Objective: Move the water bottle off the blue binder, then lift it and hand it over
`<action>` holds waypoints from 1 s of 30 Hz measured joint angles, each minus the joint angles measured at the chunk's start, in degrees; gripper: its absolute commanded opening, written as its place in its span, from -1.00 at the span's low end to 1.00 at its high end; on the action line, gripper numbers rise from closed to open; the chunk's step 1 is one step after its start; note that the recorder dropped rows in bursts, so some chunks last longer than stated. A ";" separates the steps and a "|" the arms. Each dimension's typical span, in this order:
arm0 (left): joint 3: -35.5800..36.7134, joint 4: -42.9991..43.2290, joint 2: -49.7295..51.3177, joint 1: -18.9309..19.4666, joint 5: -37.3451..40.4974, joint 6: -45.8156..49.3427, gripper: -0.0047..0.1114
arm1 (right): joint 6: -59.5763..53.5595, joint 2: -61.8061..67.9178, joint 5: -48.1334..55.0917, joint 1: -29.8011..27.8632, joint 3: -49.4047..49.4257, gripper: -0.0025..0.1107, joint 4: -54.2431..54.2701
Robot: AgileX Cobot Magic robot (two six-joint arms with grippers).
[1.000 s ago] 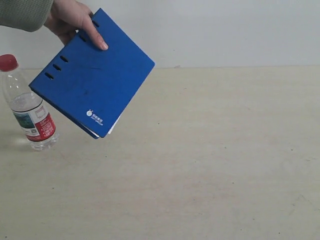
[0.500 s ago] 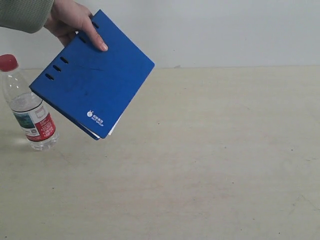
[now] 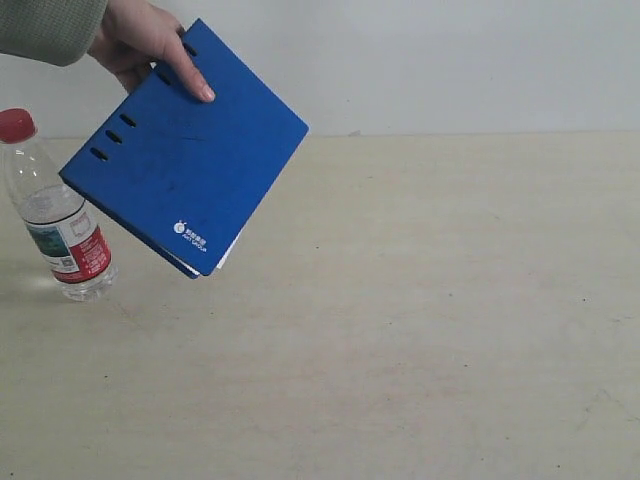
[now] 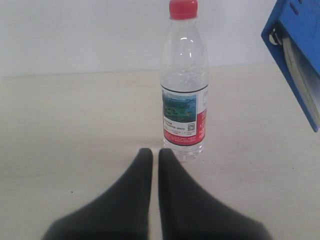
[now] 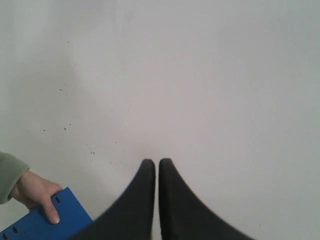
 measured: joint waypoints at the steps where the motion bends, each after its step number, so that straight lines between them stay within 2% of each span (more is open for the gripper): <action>1: 0.00 0.00 0.00 0.00 0.00 0.00 -0.84 | 0.00 0.00 0.00 0.00 0.00 -0.96 0.00; 8: 0.00 -0.03 0.00 0.00 0.00 0.00 -0.84 | 0.00 0.00 -0.20 0.00 0.00 -0.96 0.00; 17: 0.00 -0.14 0.00 0.00 0.00 0.00 -0.84 | 0.00 0.00 -5.41 0.00 0.20 -0.96 -2.94; 21: 0.00 -0.14 0.00 0.00 0.00 0.10 -0.84 | 5.00 0.00 -6.25 0.00 0.45 -0.96 -20.65; 25: 0.00 -0.14 0.00 0.00 0.00 0.10 -0.84 | 23.03 0.00 -10.35 -2.54 2.56 -0.96 -40.34; 30: 0.00 -0.14 0.00 0.00 0.00 0.10 -0.84 | 38.37 -0.08 -14.74 -10.64 7.55 -0.96 -50.10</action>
